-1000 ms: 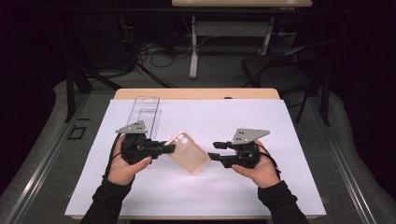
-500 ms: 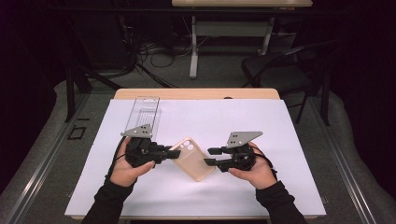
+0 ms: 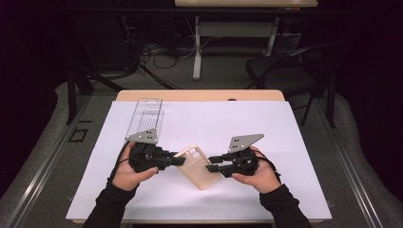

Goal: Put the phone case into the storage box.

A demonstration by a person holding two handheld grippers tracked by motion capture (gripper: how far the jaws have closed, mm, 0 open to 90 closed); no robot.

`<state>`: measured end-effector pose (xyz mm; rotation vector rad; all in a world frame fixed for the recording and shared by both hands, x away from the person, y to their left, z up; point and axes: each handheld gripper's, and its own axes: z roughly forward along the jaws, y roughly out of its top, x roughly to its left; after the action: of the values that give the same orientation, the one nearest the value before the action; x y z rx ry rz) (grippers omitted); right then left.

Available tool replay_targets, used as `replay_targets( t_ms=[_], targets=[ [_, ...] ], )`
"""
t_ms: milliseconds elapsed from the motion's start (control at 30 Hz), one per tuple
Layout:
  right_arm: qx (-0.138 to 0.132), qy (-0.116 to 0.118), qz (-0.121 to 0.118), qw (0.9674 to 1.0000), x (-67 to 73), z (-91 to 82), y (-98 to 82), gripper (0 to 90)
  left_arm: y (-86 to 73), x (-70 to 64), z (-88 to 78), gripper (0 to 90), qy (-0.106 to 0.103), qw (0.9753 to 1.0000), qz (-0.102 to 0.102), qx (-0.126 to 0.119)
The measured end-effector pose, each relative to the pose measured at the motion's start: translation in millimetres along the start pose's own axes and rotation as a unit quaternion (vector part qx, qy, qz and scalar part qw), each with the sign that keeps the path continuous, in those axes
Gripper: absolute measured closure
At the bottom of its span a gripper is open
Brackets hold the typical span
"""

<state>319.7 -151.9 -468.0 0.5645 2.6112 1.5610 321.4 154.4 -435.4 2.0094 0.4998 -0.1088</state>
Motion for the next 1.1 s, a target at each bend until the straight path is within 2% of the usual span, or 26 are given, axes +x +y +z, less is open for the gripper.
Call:
replay_targets(
  t_ms=[433,667,1100],
  targets=[
    [0.008,0.004,-0.001,1.0,0.0,1.6,-0.8,70.9,0.8,-2.8,1.6,79.7,-0.004,0.9999,0.009,0.003],
    [0.012,0.001,-0.002,0.9999,-0.5,2.8,-1.6,76.0,0.8,-3.3,2.5,79.7,-0.006,0.9999,0.012,0.004],
    [0.017,-0.002,-0.004,0.9999,-2.1,4.4,-2.9,79.7,0.4,-2.4,3.8,79.6,0.0,0.9999,0.011,0.007]
  ],
)
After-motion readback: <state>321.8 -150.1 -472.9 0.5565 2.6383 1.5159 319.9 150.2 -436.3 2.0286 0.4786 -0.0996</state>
